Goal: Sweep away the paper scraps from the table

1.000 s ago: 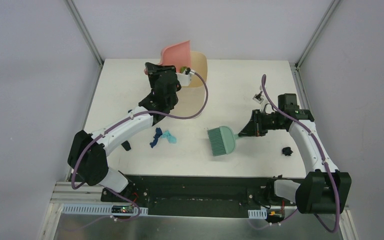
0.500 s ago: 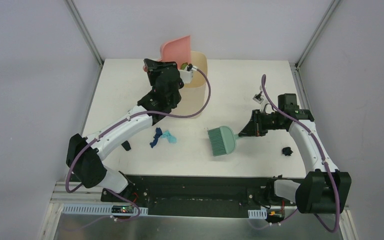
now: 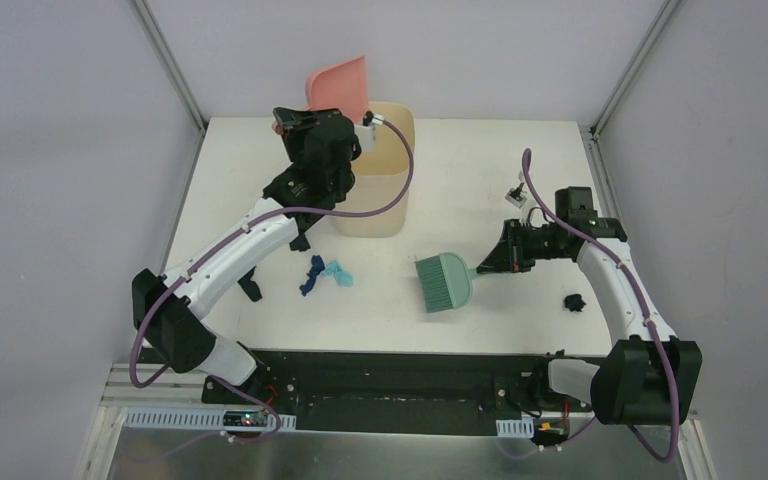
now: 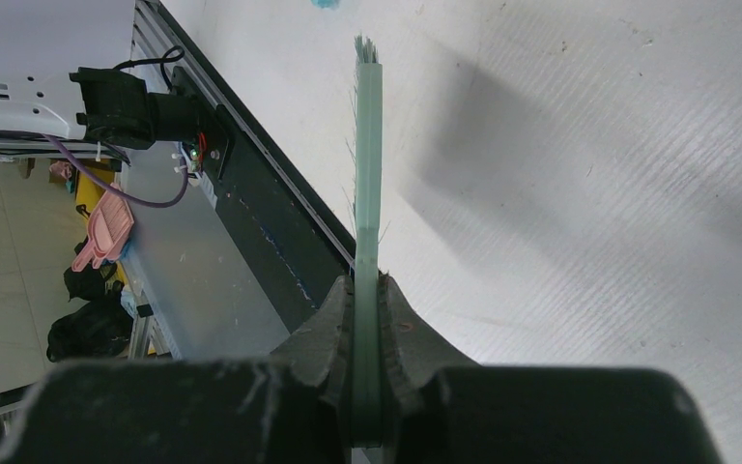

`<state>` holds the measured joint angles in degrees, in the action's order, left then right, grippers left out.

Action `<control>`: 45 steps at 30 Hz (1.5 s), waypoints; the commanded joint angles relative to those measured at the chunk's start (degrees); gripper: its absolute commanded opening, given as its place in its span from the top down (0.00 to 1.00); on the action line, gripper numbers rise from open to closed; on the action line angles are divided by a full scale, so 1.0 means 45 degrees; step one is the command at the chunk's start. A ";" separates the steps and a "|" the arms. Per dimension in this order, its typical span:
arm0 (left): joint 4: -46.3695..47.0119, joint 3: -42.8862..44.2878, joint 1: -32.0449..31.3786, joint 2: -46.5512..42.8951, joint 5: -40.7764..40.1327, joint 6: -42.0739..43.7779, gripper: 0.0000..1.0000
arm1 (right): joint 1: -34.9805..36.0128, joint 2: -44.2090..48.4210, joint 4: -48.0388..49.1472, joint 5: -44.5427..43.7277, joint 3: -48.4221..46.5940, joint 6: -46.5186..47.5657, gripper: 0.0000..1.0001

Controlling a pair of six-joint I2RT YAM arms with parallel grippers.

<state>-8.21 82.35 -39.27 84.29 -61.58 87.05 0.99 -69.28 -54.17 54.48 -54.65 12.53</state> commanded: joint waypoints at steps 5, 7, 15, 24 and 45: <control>-1.0134 0.4642 -0.1884 0.0277 0.0289 -0.9484 0.92 | -0.0159 0.0154 0.0117 0.0284 -0.0344 0.0239 1.00; -1.2458 0.6039 -0.2428 0.0485 0.0987 -1.1518 0.92 | -0.0201 0.0386 0.0219 0.0409 -0.0266 0.0246 1.00; -1.5440 0.4694 -0.3252 -0.0904 0.7524 -1.7947 0.91 | -0.0559 0.0587 -0.0391 0.0475 -0.0802 0.0424 1.00; -1.1682 -0.2028 -0.3252 -0.4186 1.2378 -1.8658 0.90 | -0.0838 0.0958 -0.3995 -0.4629 -0.3564 0.2502 1.00; -0.5866 -0.4526 -0.5234 0.3671 1.2473 -2.1389 0.66 | -0.2955 0.0973 -0.5178 -0.5742 -0.5311 0.1754 1.00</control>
<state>-41.60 60.82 -61.41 98.63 -1.98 -8.49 -11.70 -64.42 -76.84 26.13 -76.29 20.91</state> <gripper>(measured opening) 0.303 0.088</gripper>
